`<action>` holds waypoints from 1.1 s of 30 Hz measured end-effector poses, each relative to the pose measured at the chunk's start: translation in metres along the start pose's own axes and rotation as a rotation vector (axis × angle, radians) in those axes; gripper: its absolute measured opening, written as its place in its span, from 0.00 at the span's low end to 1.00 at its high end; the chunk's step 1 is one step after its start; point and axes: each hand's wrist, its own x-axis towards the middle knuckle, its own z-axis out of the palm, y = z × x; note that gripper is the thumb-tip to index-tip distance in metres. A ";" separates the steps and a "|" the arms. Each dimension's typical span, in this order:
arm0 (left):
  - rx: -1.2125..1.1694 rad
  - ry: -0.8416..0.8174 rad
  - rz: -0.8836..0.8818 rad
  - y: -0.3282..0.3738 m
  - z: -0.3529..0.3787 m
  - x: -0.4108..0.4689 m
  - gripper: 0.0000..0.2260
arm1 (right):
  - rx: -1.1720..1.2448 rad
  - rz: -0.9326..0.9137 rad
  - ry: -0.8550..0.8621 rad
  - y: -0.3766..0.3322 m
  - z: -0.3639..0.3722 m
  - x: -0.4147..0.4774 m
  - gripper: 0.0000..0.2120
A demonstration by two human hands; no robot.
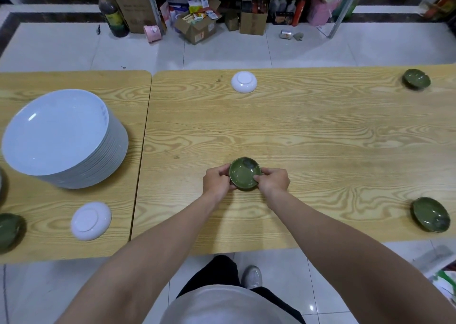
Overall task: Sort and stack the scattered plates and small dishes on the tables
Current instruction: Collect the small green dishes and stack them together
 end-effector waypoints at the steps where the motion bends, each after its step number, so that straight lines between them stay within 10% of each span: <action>1: 0.009 -0.004 0.008 0.001 -0.001 -0.001 0.28 | -0.011 -0.004 -0.014 0.000 -0.001 0.000 0.15; 8: 0.437 0.057 0.193 0.022 -0.002 -0.010 0.17 | -0.331 -0.240 -0.188 -0.013 -0.031 -0.001 0.23; 18: 1.376 -0.073 0.805 0.091 0.060 -0.054 0.26 | -1.218 -0.747 -0.132 -0.035 -0.146 -0.017 0.34; 33: 1.467 -0.078 1.059 0.132 0.225 -0.167 0.28 | -1.236 -0.725 0.181 -0.003 -0.339 -0.026 0.34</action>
